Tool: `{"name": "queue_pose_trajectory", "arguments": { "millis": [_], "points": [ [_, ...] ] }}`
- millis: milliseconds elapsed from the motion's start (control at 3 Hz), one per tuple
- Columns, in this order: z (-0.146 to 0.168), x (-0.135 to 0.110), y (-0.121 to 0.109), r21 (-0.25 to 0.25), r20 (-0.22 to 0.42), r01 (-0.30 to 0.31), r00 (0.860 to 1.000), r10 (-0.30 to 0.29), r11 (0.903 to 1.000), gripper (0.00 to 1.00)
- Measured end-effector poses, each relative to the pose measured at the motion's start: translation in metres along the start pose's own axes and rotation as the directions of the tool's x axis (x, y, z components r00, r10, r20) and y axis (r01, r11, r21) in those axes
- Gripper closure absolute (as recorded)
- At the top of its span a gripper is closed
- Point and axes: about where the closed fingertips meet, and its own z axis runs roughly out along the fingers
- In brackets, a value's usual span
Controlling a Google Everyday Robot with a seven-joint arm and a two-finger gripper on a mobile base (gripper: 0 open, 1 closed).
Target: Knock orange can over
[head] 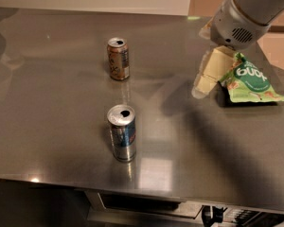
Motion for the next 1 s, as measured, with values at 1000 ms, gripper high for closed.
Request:
{"name": "queue_pose_trajectory", "arguments": {
  "millis": [1000],
  "points": [
    [0.082,-0.109,-0.05,-0.07,0.121,0.02,0.993,-0.012,0.9973,0.0]
  ]
}}
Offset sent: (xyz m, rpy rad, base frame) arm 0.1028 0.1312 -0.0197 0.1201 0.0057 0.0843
